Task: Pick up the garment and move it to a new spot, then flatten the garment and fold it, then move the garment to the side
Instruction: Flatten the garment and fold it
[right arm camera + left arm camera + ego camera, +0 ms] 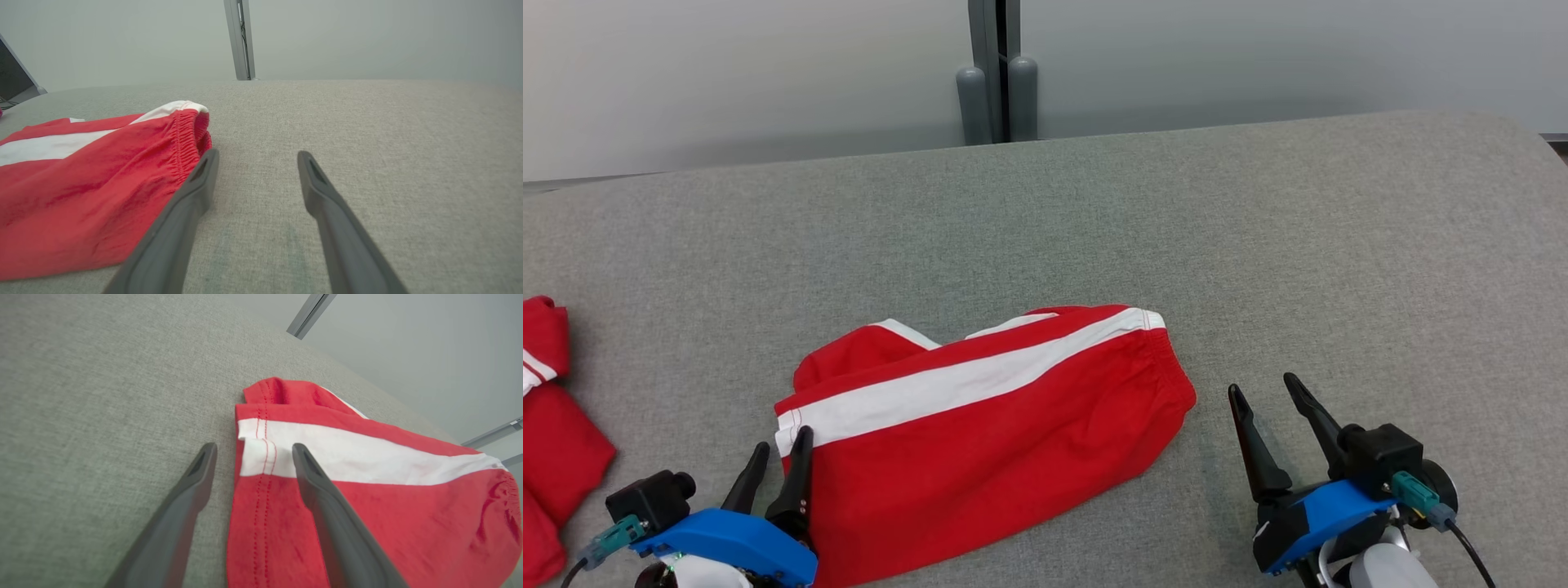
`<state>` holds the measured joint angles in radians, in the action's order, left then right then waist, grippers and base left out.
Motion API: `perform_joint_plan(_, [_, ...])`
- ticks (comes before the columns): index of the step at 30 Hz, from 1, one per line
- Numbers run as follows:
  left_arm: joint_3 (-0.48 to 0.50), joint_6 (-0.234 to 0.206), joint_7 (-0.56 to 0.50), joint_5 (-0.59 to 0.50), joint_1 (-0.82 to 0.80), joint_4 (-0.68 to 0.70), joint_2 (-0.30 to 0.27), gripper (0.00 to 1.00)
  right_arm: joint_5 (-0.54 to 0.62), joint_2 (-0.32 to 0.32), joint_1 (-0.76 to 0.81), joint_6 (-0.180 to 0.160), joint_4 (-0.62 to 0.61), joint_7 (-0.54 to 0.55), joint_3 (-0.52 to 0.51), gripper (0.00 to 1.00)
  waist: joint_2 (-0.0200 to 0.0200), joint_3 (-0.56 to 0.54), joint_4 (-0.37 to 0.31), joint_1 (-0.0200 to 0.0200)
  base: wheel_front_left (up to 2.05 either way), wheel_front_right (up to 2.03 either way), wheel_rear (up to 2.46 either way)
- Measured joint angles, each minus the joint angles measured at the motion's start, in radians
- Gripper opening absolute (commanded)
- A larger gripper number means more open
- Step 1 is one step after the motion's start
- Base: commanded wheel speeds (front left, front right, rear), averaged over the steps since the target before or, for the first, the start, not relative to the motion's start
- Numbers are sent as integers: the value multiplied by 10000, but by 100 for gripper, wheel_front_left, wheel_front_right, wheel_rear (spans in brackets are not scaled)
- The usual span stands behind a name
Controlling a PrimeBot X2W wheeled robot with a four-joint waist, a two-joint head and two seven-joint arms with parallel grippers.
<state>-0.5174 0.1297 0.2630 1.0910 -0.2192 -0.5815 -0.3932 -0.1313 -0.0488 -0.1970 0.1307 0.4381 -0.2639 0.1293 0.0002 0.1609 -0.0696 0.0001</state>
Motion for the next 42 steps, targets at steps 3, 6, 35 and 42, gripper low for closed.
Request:
perform_joint_plan(3, [-265, 0, 0, 405, -92, -2, -121, 100, -2, 0, -2, 0, -35, 0, 35, 100, 0, 65, -35, 0, 0, 0, 0])
perform_joint_plan(6, [-512, 0, 0, 765, -154, 33, -219, 100, -2, 0, -27, 0, -52, -2, 50, 100, 0, 121, -55, 0, 0, 0, 0])
perform_joint_plan(35, [-780, 0, 0, 1551, -445, 1037, -683, 76, -4, 0, -81, 0, -184, -2, 132, 100, -1, 191, -92, 0, 0, 0, 0])
perform_joint_plan(42, [-867, 0, 0, 1515, -337, 857, -654, 62, -21, 0, -82, 0, -188, -2, 142, 100, -1, 189, -94, -1, 0, 0, 0])
